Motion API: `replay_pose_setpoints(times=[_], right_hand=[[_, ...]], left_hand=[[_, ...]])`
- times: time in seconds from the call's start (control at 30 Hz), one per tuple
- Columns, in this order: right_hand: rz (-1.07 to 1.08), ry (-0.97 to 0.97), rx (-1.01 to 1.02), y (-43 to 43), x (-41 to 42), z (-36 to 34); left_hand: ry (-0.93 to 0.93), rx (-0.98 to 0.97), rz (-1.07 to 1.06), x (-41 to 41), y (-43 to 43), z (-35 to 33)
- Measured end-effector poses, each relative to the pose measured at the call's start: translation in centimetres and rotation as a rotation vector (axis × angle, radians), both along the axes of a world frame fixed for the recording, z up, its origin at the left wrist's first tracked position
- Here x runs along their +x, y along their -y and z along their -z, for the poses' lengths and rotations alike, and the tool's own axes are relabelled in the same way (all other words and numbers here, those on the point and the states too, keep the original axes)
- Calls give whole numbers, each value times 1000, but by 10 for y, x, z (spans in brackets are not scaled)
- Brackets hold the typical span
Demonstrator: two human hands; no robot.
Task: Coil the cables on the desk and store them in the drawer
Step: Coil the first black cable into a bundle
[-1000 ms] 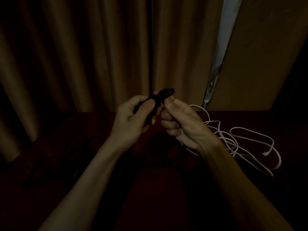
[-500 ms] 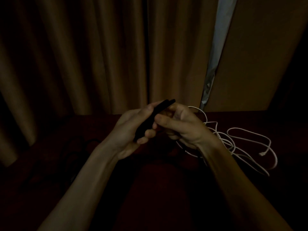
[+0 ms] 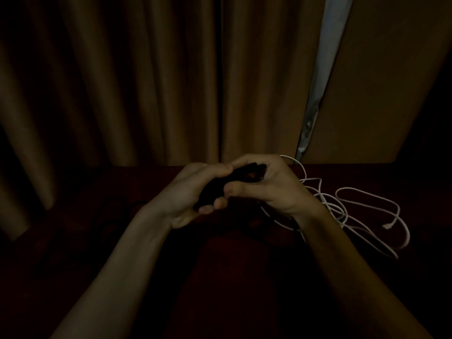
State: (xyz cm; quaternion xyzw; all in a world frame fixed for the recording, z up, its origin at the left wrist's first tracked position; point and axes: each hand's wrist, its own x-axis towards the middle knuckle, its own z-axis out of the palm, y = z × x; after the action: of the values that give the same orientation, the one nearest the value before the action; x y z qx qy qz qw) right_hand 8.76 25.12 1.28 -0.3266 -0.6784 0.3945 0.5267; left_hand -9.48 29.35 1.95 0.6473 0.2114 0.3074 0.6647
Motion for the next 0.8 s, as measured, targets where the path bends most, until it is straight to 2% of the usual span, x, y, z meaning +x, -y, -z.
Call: replay_pose_setpoints(times=[0.13,0.33,0.43,0.5,0.57,0.67,0.8], right_hand=[[-91,-66,-27,2,-5,2],[80,-27,-4,-7,-1,5],[206,2,6,-9,3,6],[209,-35,-24,-8,4,4],[187,-134,-60,-8,5,3],[176,-186,-55,-7,7,2],[206,-123,-16,-7,-4,3]], left_hand=[[-107,139,-91,-2,1,-2],[-212,414,-332,4,4,-1],[-246,790,-497,0,-4,5],[-216,1045,-498,-4,-3,3],[-214,1199,-418,-4,-2,1],[-275,1302,-362,-1,-5,8],[-247,1386,-459,-2,-14,17]])
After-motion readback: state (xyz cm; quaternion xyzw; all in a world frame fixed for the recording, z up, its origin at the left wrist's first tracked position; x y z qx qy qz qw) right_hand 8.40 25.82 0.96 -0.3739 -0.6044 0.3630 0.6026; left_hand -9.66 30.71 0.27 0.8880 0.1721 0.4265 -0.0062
